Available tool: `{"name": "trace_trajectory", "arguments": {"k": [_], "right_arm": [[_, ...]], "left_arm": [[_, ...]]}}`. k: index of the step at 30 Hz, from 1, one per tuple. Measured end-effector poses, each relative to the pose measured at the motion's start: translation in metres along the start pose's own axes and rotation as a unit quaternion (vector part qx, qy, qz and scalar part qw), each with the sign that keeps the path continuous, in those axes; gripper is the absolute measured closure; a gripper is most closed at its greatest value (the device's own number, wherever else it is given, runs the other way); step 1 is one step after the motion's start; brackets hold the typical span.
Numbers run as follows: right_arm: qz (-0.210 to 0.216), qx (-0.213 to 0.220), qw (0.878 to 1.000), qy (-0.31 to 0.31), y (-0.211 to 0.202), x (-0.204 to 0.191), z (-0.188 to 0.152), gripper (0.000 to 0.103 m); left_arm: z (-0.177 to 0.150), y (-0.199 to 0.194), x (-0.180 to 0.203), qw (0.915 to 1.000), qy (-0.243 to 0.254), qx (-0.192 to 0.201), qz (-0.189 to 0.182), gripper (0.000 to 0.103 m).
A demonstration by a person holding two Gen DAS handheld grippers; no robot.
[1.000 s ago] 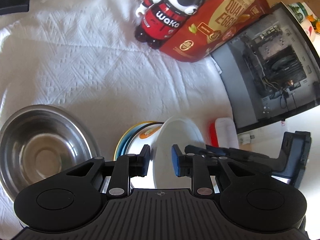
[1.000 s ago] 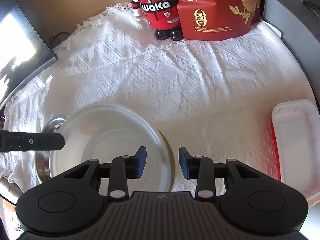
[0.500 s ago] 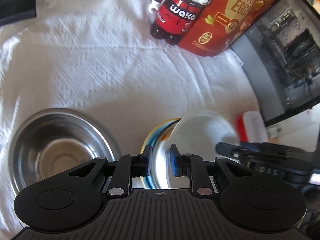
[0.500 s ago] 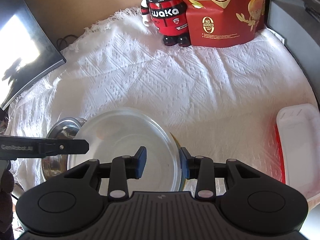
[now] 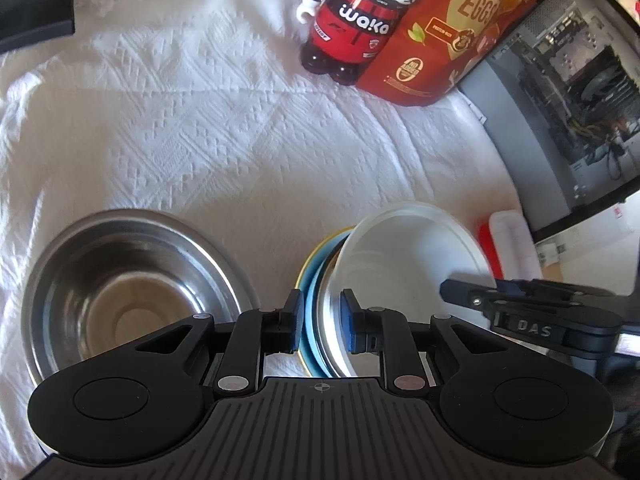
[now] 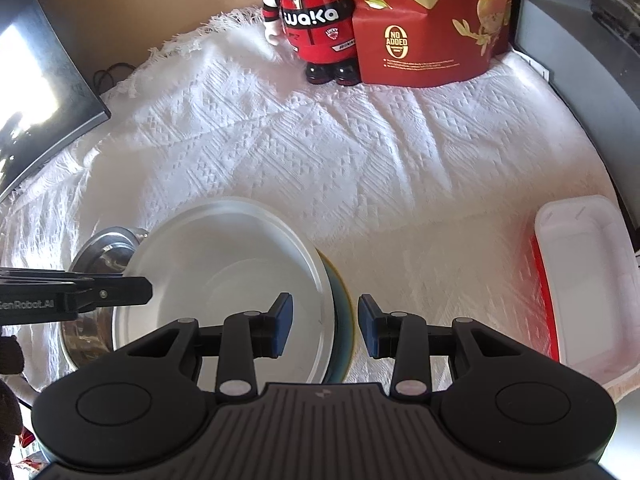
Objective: Organize plates and bowls
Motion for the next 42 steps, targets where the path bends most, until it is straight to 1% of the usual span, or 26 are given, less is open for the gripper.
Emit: {"name": "trace_trajectory", "arguments": {"k": [3,9,10,12,14,17,19,21,23,26,28,30,32,34,35,36,39,42], "right_arm": [[-0.009,-0.003,1.000,0.004,0.003,0.000,-0.003,0.067],[-0.023,-0.011,0.999,0.022,0.005,0.004,-0.010,0.067],[-0.026,-0.013,0.999,0.024,0.005,0.004,-0.012,0.066],[-0.032,-0.017,0.999,0.027,0.005,0.003,-0.016,0.061],[-0.041,-0.020,0.999,0.029,0.005,0.002,-0.020,0.059],[-0.051,-0.021,0.998,0.039,0.001,0.003,-0.024,0.058],[-0.050,-0.021,0.998,0.044,-0.004,0.004,-0.022,0.058],[-0.052,-0.014,0.998,0.028,-0.008,0.003,-0.017,0.056],[-0.050,-0.006,0.999,0.010,-0.010,0.000,-0.012,0.053],[-0.029,0.000,0.999,-0.014,-0.004,-0.006,0.001,0.053],[-0.020,-0.005,0.999,-0.028,0.004,-0.010,0.007,0.053],[-0.001,-0.006,0.999,-0.045,0.008,-0.013,0.013,0.053],[0.010,0.002,0.998,-0.062,0.011,-0.013,0.018,0.053],[0.018,0.009,0.996,-0.081,0.014,-0.012,0.023,0.052],[0.023,0.011,0.995,-0.093,0.016,-0.011,0.026,0.049],[0.029,0.011,0.994,-0.105,0.019,-0.011,0.027,0.046],[0.052,-0.008,0.989,-0.135,0.034,-0.013,0.029,0.045],[0.081,-0.032,0.986,-0.142,0.048,-0.015,0.032,0.045]], "left_arm": [[-0.004,-0.005,-0.005,0.9997,-0.016,0.004,-0.018,0.081],[-0.012,-0.011,-0.014,0.9990,-0.029,0.001,-0.036,0.081],[-0.014,-0.011,-0.015,0.9988,-0.030,0.000,-0.040,0.081],[-0.016,-0.011,-0.018,0.9982,-0.031,-0.001,-0.051,0.080],[-0.017,-0.011,-0.021,0.9975,-0.033,0.007,-0.062,0.080],[-0.018,-0.018,-0.030,0.9947,-0.058,0.036,-0.077,0.079],[-0.021,-0.023,-0.033,0.9917,-0.075,0.051,-0.092,0.079],[-0.024,-0.026,-0.030,0.9894,-0.082,0.055,-0.106,0.079],[-0.027,-0.026,-0.027,0.9886,-0.085,0.059,-0.109,0.079],[-0.034,-0.026,-0.021,0.9894,-0.094,0.070,-0.086,0.079],[-0.037,-0.025,-0.015,0.9904,-0.091,0.075,-0.072,0.079],[-0.038,-0.027,-0.011,0.9910,-0.088,0.088,-0.049,0.079],[-0.039,-0.031,-0.009,0.9899,-0.091,0.105,-0.026,0.079],[-0.044,-0.031,-0.009,0.9889,-0.101,0.107,-0.020,0.079],[-0.046,-0.029,-0.009,0.9885,-0.107,0.105,-0.021,0.079],[-0.049,-0.026,-0.010,0.9881,-0.114,0.101,-0.021,0.077],[-0.050,-0.015,-0.013,0.9851,-0.144,0.093,-0.010,0.073],[-0.046,-0.015,-0.009,0.9845,-0.144,0.100,0.014,0.074]]}}
Point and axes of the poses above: each gripper's, at about its wrist camera, not at the fingertips, and y roughly the way its jaws point, x to its right, z to its top, the point moved 5 cm from there along y, roughly the way its jaws point, and after that the axes turned 14 degrees about -z, right-handed, at the moved point
